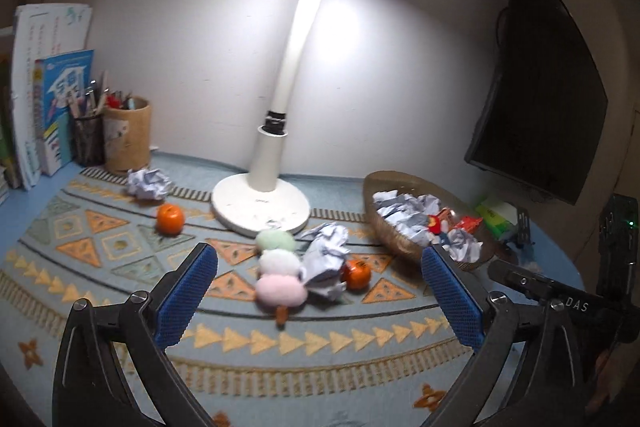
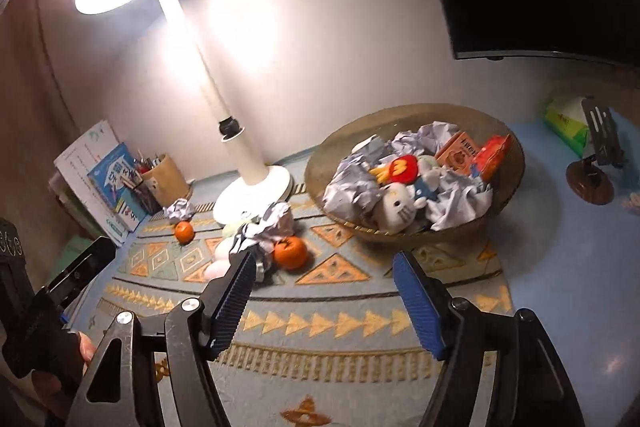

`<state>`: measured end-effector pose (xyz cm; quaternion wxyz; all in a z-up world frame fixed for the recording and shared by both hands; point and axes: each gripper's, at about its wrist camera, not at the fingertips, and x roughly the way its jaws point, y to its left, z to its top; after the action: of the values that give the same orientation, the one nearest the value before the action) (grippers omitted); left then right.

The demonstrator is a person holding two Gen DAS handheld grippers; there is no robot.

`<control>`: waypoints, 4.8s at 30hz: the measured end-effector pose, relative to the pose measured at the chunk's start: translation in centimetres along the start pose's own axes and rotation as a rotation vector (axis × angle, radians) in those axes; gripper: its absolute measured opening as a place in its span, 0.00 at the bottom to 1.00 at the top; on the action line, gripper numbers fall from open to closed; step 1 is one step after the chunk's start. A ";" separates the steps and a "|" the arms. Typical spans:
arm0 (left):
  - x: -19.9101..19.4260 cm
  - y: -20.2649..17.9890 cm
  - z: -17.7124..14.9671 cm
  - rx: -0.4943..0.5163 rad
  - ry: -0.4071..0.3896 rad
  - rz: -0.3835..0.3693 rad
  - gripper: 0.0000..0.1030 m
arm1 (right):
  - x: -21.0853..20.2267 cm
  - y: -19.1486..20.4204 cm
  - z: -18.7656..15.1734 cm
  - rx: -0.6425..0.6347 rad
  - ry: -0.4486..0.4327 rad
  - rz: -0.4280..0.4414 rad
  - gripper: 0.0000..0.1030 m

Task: Organize objects
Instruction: 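Move both open tools back toward the mandarin oranges, then grasp a mandarin orange with each tool, then carry both oranges over the amber bowl and open both tools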

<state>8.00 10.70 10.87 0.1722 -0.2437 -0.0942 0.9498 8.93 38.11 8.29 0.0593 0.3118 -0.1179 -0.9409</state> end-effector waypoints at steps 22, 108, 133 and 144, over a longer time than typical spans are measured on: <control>-0.2 8.5 -5.9 -0.161 0.126 0.072 0.99 | 6.8 7.0 -7.1 -0.283 0.131 -0.218 0.93; 3.2 5.8 -7.2 -0.109 0.290 0.070 0.34 | 5.5 1.4 -7.2 -0.085 0.252 0.091 0.85; 5.4 -4.2 -3.2 0.027 0.282 -0.144 0.34 | 0.7 -2.3 -0.3 -0.148 0.078 -0.037 0.39; 15.6 -17.0 2.0 0.110 0.251 -0.329 0.34 | 4.0 -14.1 11.3 0.208 0.047 -0.099 0.39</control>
<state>-0.97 32.05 10.35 0.3486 -0.3314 -0.0585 0.8748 -1.60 53.09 11.15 -0.0173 0.3436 -0.1979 -0.9179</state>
